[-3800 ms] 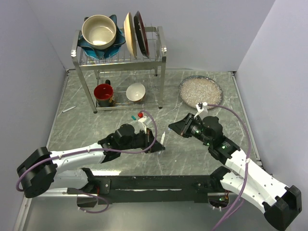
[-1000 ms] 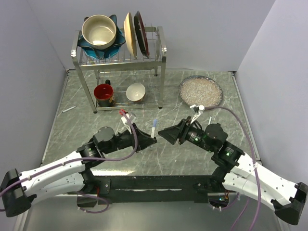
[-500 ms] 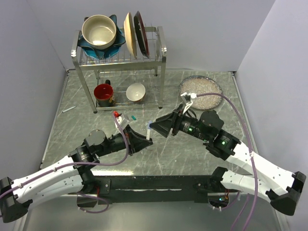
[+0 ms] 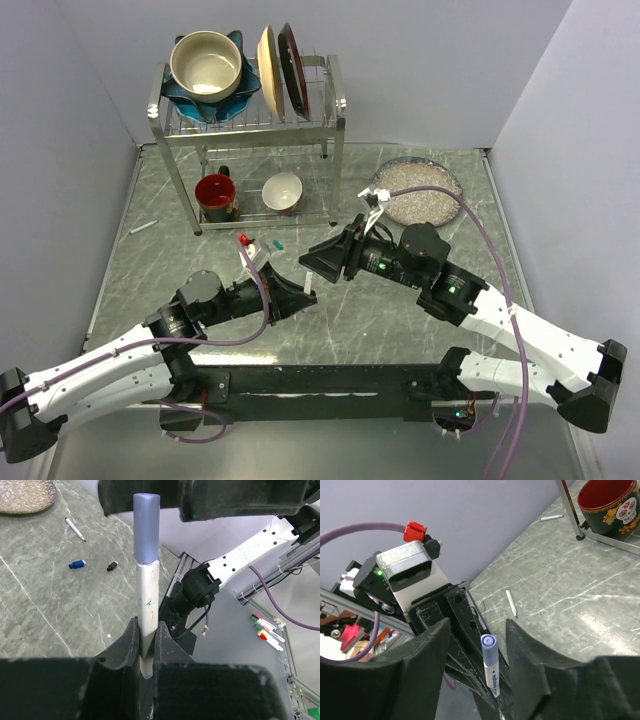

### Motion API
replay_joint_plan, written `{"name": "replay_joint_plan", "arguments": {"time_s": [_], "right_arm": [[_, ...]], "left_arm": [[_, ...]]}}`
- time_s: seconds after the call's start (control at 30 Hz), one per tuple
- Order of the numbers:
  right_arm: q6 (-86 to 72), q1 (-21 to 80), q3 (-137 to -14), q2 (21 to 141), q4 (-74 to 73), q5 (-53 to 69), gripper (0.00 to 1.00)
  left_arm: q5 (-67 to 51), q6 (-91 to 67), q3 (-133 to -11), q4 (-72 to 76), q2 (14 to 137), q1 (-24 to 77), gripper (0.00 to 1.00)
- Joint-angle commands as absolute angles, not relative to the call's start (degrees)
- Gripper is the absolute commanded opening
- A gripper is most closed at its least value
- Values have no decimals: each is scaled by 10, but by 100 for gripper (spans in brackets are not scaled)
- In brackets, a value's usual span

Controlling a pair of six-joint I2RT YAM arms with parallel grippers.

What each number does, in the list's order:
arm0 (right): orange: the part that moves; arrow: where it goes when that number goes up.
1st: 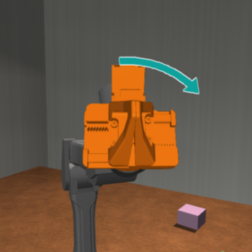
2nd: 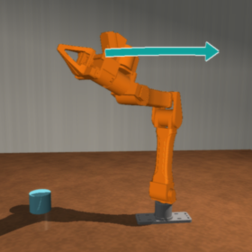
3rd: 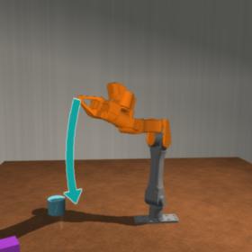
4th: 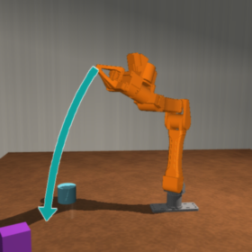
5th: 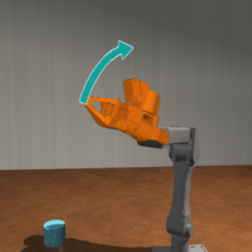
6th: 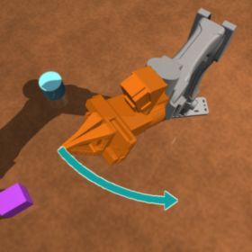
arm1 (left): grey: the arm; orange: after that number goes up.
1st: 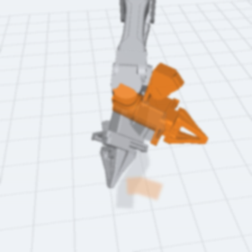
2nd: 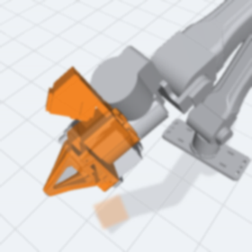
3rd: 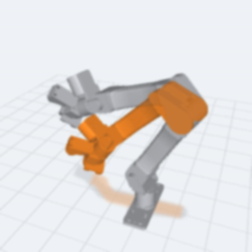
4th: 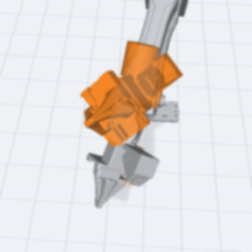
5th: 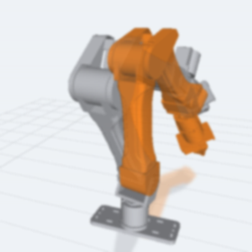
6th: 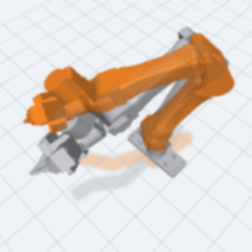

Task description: Insert the pens into the pen caps

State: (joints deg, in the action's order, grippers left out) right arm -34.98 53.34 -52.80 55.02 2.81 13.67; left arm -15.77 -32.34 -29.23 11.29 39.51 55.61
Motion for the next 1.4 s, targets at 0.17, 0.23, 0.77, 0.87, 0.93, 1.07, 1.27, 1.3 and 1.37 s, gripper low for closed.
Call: {"name": "replay_joint_plan", "arguments": {"time_s": [0.17,0.23,0.77,0.87,0.93,1.07,1.27,1.3,1.37], "right_arm": [[-343,577,-503,536,40,77,0],[-345,592,-489,539,27,69,0],[-380,641,-313,485,90,54,0],[-401,651,-287,487,112,65,0],[-424,654,-260,484,143,87,0],[-457,659,-220,482,202,123,0],[-461,674,-203,495,215,130,0],[-464,676,-200,496,223,130,0],[-465,682,-204,506,221,125,0]], "left_arm": [[-152,-317,-297,140,399,555,1],[-140,-318,-302,141,403,555,1],[-88,-294,-356,166,474,555,1],[-87,-293,-358,179,479,547,1],[-92,-292,-358,189,478,535,1],[-131,-299,-356,205,476,504,1],[-156,-308,-352,211,474,476,1],[-158,-308,-352,214,475,475,1],[-149,-309,-356,214,479,474,1]]}}
